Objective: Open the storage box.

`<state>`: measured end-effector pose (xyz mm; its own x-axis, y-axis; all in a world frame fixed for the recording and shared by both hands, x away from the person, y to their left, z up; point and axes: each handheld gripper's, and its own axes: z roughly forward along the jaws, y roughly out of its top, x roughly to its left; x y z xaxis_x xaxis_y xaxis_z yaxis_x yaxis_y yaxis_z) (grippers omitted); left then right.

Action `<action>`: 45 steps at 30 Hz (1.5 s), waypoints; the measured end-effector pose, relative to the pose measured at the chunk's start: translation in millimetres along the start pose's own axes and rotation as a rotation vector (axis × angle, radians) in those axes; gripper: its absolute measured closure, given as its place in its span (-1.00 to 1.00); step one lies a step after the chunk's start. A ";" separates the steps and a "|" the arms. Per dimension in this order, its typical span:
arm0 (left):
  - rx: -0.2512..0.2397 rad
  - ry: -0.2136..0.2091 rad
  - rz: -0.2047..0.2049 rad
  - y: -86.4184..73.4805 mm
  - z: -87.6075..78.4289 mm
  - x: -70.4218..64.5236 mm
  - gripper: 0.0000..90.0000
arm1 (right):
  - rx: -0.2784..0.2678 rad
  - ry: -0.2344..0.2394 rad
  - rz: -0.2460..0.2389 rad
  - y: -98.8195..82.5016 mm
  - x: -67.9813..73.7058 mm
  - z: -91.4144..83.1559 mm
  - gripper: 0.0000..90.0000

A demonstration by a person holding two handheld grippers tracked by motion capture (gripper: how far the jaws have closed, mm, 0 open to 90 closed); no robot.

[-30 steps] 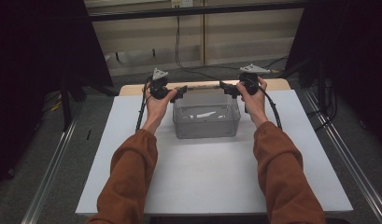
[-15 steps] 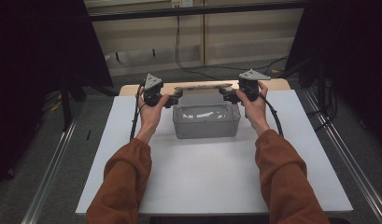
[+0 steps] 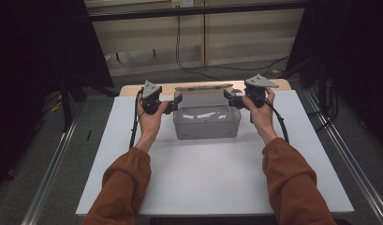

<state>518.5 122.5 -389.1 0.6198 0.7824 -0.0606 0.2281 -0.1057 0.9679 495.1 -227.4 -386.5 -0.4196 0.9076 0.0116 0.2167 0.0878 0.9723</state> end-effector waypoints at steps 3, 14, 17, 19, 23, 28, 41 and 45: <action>0.000 0.001 -0.002 -0.3 -4.8 -1.3 -0.88 | -0.002 0.004 -0.004 -0.5 1.7 -4.8 -0.94; -0.022 -0.001 -0.005 -3.1 -24.5 -4.4 -0.88 | -0.027 -0.017 0.001 -6.0 6.6 -25.2 -0.99; -0.028 -0.001 -0.001 -5.2 -30.8 -4.8 -0.88 | -0.026 -0.021 -0.004 -7.4 7.3 -29.3 -0.99; -0.033 0.000 -0.009 -6.7 -35.1 -5.1 -0.88 | -0.033 -0.021 -0.002 -8.8 7.7 -32.6 -0.99; -0.035 -0.002 -0.003 -9.2 -43.7 -6.0 -0.88 | -0.037 -0.022 -0.001 -11.1 9.6 -38.6 -0.99; -0.046 -0.003 -0.013 -14.8 -55.1 -8.4 -0.88 | -0.041 -0.026 -0.001 -15.2 11.2 -46.5 -0.99; -0.060 0.003 -0.020 -34.2 -81.3 -17.0 -0.88 | -0.058 -0.044 -0.002 -26.6 17.6 -75.3 -0.98; -0.076 0.010 -0.034 -42.9 -92.4 -19.3 -0.88 | -0.064 -0.043 -0.006 -32.0 21.3 -86.1 -0.98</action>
<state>427.5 168.6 -406.9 0.6051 0.7908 -0.0918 0.1909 -0.0322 0.9811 403.3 -246.1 -397.3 -0.3824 0.9240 -0.0032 0.1565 0.0682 0.9853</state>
